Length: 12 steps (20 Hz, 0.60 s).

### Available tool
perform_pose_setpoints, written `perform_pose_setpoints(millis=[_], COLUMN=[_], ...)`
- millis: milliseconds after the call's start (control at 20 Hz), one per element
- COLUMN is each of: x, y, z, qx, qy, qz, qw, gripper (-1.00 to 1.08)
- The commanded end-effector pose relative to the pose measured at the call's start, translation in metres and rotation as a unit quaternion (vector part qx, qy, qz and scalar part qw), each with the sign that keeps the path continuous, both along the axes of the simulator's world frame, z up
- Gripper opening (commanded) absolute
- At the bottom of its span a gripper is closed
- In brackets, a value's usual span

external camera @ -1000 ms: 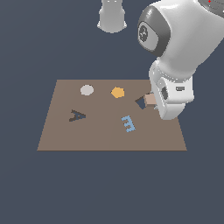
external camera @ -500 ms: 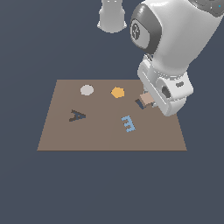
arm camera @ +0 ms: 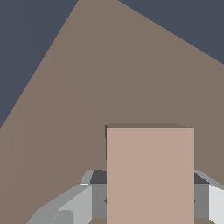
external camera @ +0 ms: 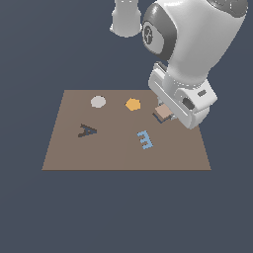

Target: Insert a designated object into the corresponding slot on a board.

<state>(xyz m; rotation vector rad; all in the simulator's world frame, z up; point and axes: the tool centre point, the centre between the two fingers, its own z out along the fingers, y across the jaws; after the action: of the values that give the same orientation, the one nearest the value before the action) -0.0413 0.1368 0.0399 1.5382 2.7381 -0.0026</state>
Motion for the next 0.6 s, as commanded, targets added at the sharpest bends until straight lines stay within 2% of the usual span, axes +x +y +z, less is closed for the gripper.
perform_pose_setpoints(millis=[0,550], x=[0.0001,0.0001], y=[-0.0013,-0.0024], z=[0.0004,-0.0003], qx=[0.000,0.000], qy=[0.000,0.000], qz=[0.013,0.020], qw=[0.9999,0.9998], gripper=[-1.00,-1.00])
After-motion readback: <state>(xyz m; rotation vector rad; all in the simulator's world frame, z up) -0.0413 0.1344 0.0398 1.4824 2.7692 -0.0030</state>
